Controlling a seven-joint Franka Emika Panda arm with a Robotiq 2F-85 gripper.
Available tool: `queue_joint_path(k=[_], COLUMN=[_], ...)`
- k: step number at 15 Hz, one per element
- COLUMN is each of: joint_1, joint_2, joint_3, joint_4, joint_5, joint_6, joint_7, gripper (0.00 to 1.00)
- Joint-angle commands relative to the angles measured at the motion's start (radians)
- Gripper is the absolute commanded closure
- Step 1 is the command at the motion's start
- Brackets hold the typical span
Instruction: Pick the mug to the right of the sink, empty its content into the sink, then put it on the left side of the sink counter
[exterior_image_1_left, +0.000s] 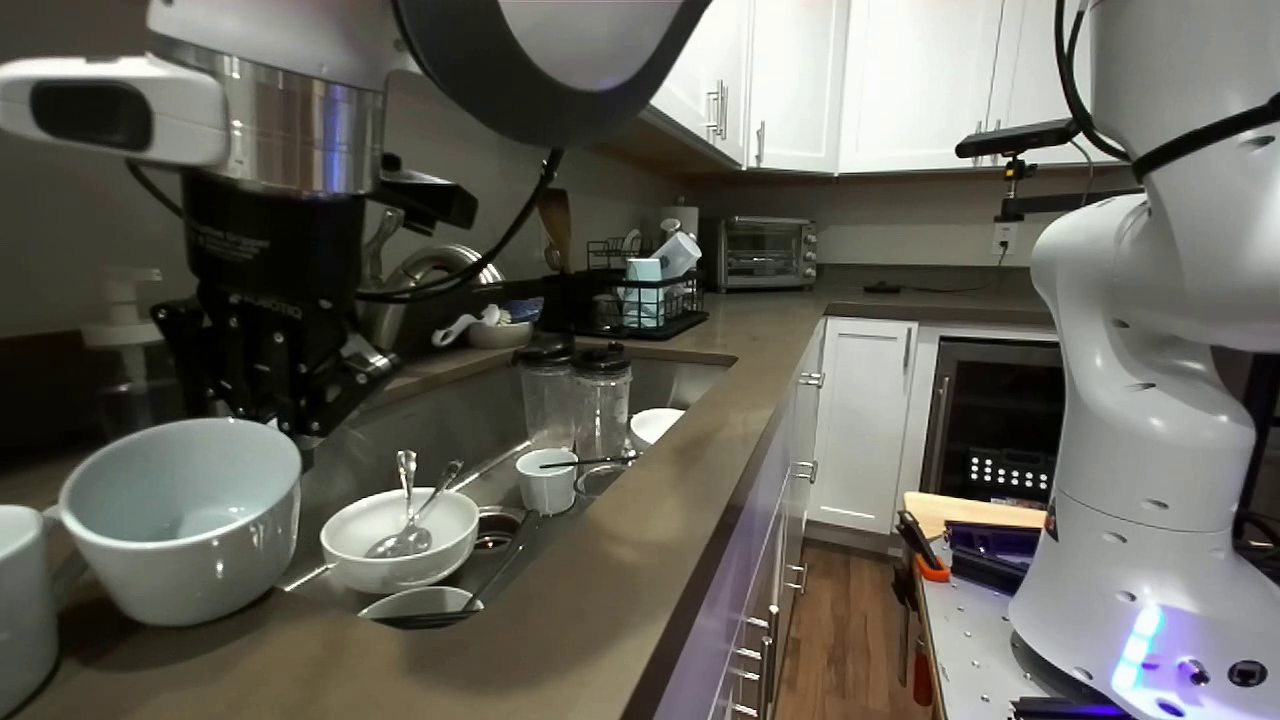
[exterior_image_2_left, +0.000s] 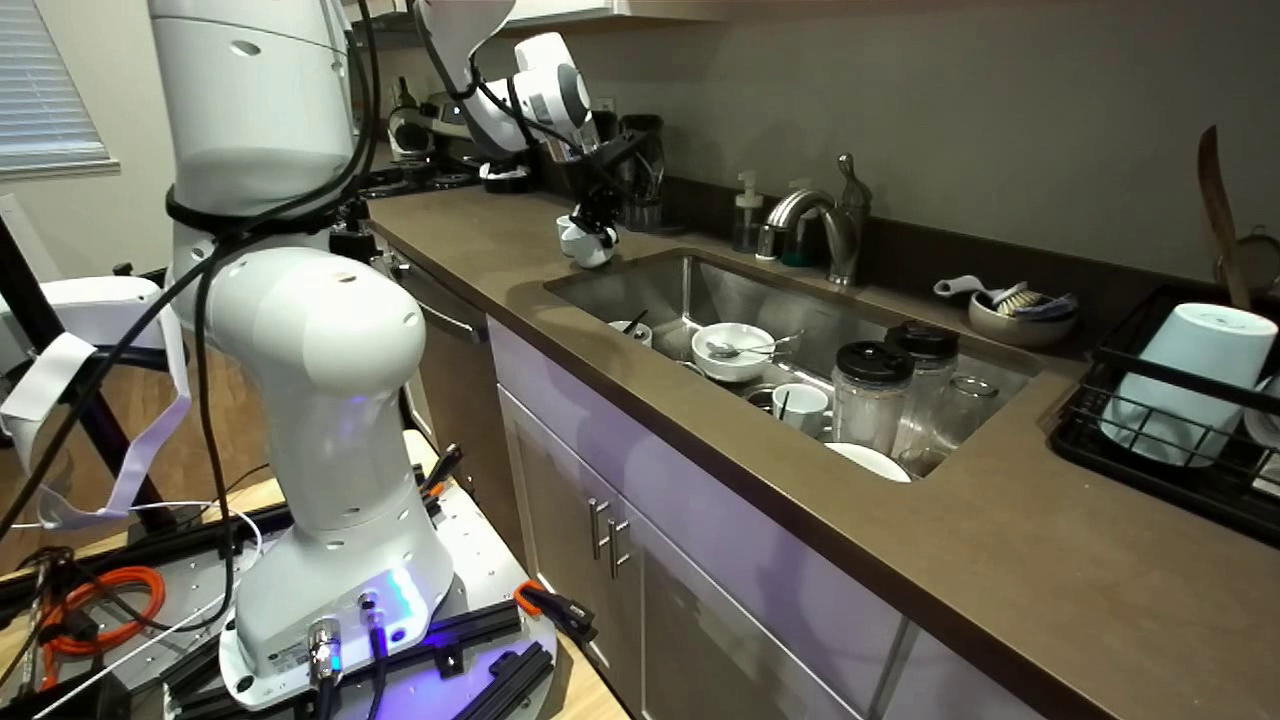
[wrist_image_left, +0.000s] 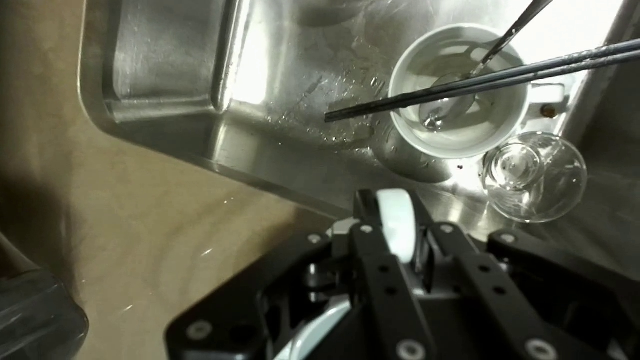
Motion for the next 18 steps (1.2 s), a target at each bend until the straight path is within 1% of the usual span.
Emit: queue_joint_path(k=[1, 6, 10, 15, 18], joint_1=[-0.011, -0.029, -0.032, -0.033, -0.029], joint_2=[0.014, 0.035, 0.054, 0.073, 0.087], joint_3=[0.016, 0.035, 0.045, 0.045, 0.044], joint_4=[0.030, 0.031, 0.044, 0.065, 0.087], joint_5=[0.049, 0.187, 0.266, 0.322, 0.328], joint_6=[-0.008, 0.027, 0.017, -0.014, -0.047], joint_7=[-0.007, -0.043, -0.051, -0.039, -0.025], gripper=[0.96, 0.96, 0.96, 0.96, 0.96])
